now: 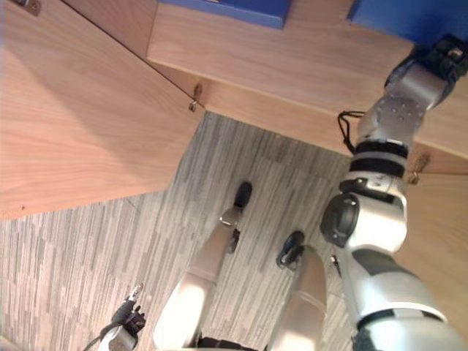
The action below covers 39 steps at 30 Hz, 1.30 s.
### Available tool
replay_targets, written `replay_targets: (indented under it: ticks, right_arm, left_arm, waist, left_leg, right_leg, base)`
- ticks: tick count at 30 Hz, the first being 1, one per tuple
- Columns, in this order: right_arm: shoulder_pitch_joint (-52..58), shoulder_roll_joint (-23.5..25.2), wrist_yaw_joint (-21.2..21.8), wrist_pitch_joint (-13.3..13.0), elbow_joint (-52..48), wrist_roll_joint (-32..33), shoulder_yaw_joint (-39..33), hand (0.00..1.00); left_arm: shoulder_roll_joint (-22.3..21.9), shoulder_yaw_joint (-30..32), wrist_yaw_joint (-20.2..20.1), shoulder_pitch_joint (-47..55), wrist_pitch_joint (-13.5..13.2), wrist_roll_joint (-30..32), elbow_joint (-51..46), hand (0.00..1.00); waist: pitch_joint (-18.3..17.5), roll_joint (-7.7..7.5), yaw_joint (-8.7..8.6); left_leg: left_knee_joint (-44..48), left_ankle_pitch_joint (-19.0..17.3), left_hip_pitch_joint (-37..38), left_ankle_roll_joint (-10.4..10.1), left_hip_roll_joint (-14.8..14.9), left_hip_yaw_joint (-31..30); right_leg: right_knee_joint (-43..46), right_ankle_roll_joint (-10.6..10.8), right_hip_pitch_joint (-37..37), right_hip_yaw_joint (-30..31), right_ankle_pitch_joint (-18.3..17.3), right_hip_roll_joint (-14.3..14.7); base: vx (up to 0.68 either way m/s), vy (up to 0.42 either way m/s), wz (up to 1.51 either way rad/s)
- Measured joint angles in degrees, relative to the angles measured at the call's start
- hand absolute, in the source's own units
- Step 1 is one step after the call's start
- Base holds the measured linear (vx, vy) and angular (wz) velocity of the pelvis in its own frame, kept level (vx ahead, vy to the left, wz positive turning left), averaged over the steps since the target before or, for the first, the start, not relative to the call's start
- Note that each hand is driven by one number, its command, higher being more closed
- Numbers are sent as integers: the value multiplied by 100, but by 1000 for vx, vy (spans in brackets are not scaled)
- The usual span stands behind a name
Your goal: Walk over to the cabinet, pick up the folder, carry it to the office cabinet, place the folder inside the office cabinet, then close the office cabinet door
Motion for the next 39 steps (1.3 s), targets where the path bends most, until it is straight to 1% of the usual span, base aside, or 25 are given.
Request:
replay_targets:
  ticks: [1, 3, 6, 10, 11, 13, 14, 17, 19, 23, 30, 32, 33, 35, 36, 38, 39]
  right_arm:
    - [-8, -75, 23, 95, 1, -108, 45, 100]
    - [-15, -205, 92, 194, 21, -142, 167, 100]
    - [-34, -310, 212, 266, 268, -324, 277, 100]
    - [-88, -570, 249, 391, 612, -332, 571, 100]
    - [-100, -652, 254, 399, 698, -331, 676, 100]
    - [-124, -651, 254, 416, 698, -313, 703, 100]
    - [-134, -648, 255, 422, 697, -293, 718, 100]
    - [-134, -645, 255, 259, 689, -262, 717, 100]
    - [-149, -643, 254, 209, 673, -204, 714, 100]
    - [-218, -616, 243, 203, 498, -194, 676, 100]
    - [-221, -479, 176, 226, 496, -204, 642, 100]
    - [-227, -462, 176, 228, 502, -210, 673, 100]
    - [-229, -453, 175, 233, 545, -209, 718, 100]
    - [-239, -434, 171, 279, 669, -219, 978, 100]
    - [-239, -433, 170, 294, 687, -225, 1079, 100]
    - [-247, -411, 171, 378, 689, -315, 1249, 100]
    - [-247, -410, 170, 391, 689, -314, 1255, 100]
  left_arm:
    - [19, 0, -1, 1, 0, 1, 1, 0]
    - [42, 0, -10, 1, -1, 10, -3, 0]
    - [107, 0, -44, 2, -8, 58, -9, 0]
    - [212, -1, -83, 3, -27, 118, -11, 0]
    - [249, 0, -84, 4, -30, 138, -7, 0]
    - [278, 0, -84, 5, -30, 153, -3, 0]
    - [306, 0, -83, 5, -35, 163, -5, 0]
    - [322, -1, -78, 4, -44, 164, -5, 0]
    - [324, -1, -75, 4, -44, 164, -5, 0]
    - [332, -1, -66, -6, -48, 164, -6, 0]
    - [330, -1, -41, -9, -53, 163, -5, 0]
    - [325, -1, -25, -9, -53, 163, -2, 0]
    - [308, 13, -10, -7, -53, 163, 0, 0]
    - [176, 197, 5, -6, -48, 162, 5, 0]
    - [128, 232, 6, -6, -49, 162, 3, 0]
    - [-30, 285, 7, -7, -46, 163, 6, 0]
    - [-70, 287, 8, -8, -44, 165, 6, 0]
  waist:
    - [0, 1, 13]
    - [-1, 1, 18]
    - [-1, 1, 20]
    - [-2, 3, -2]
    - [-2, 3, 17]
    - [-2, 3, 37]
    - [-2, 3, 48]
    - [-2, 4, 53]
    - [-3, 4, 58]
    - [-5, 7, 68]
    - [-14, 23, 77]
    - [-17, 28, 87]
    - [-22, 36, 88]
    - [-26, 42, 119]
    - [-27, 44, 118]
    - [-33, 53, 93]
    - [-32, 55, 69]
  left_leg:
    - [-68, 23, 33, -22, 0, -67]
    - [-194, 75, 95, -35, -4, -139]
    - [-482, 208, 248, -72, -6, -250]
    - [-942, 479, 351, -132, 17, -387]
    - [-1108, 572, 406, -159, 38, -417]
    - [-1191, 618, 436, -174, 63, -419]
    - [-1222, 636, 448, -187, 79, -420]
    - [-1285, 685, 466, -199, 86, -432]
    - [-1280, 685, 461, -199, 81, -431]
    - [-1196, 686, 293, -201, 73, -425]
    - [-1012, 654, 182, -214, 76, -414]
    - [-802, 580, 33, -215, 73, -399]
    - [-536, 470, -111, -220, 66, -383]
    - [613, -65, -644, -208, 23, -263]
    - [922, -199, -797, -203, 4, -226]
    - [1996, -654, -1371, -192, -70, -107]
    - [2202, -731, -1496, -201, -109, -84]
  right_leg:
    - [-62, -2, 64, -70, 0, 6]
    - [-149, -5, 143, -163, 0, 14]
    - [-296, -29, 279, -295, 13, 21]
    - [-381, -85, 270, -430, 44, 26]
    - [-395, -97, 263, -455, 50, 32]
    - [-404, -114, 253, -457, 59, 49]
    - [-397, -118, 247, -458, 60, 59]
    - [-356, -131, 221, -459, 53, 57]
    - [-331, -147, 210, -459, 44, 48]
    - [-205, -184, 35, -447, 22, 32]
    - [-31, -264, -76, -434, -26, 29]
    - [73, -288, -176, -419, -41, 29]
    - [166, -285, -233, -409, -57, 37]
    - [685, -257, -496, -269, -247, 37]
    - [872, -247, -586, -213, -321, 25]
    - [1636, -213, -985, -21, -629, -62]
    - [1816, -197, -1086, 19, -708, -106]
  base:
    - [105, -8, 20]
    - [109, 5, 19]
    - [98, 15, 17]
    - [47, 5, 14]
    - [42, -10, 15]
    - [16, -6, 2]
    - [0, 0, 0]
    - [0, 0, 0]
    - [0, 0, 0]
    - [9, -2, 1]
    - [11, -3, 1]
    - [-5, 12, -5]
    - [2, 30, -15]
    - [26, 63, -26]
    - [42, 61, -27]
    - [57, 77, -19]
    - [44, 90, -4]
